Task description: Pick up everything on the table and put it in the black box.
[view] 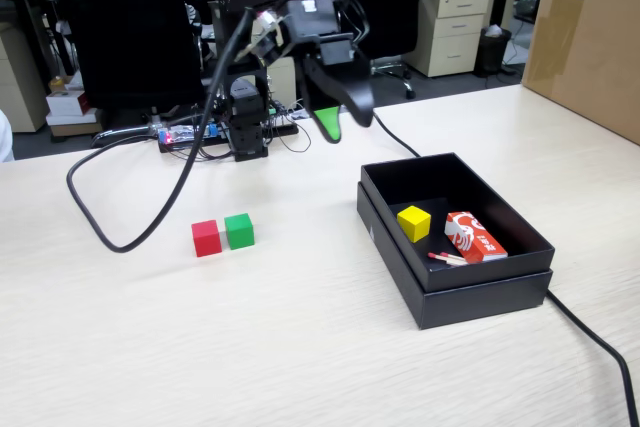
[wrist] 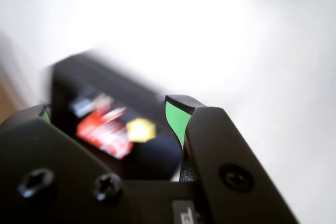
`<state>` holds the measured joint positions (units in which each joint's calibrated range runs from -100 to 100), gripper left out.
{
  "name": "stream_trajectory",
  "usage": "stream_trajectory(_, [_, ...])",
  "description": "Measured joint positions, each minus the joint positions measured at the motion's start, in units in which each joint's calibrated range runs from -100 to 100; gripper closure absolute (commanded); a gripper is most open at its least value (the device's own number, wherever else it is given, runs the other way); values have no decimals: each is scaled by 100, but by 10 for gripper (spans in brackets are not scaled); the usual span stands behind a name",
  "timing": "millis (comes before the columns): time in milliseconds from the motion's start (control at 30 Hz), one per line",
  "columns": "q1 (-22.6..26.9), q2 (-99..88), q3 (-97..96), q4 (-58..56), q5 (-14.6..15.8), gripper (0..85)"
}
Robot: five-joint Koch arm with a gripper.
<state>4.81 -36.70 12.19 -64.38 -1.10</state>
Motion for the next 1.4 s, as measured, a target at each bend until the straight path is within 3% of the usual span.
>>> stream_trajectory(233, [-664, -1942, -2319, -39, -435, 359])
stream_trajectory(467, [-1309, -2123, -3304, -23, -840, 359])
stream_trajectory(900, [-1739, 634, -2099, -15, -899, 364])
stream_trajectory(1400, [-1963, 2485, -1196, 8, -991, 380])
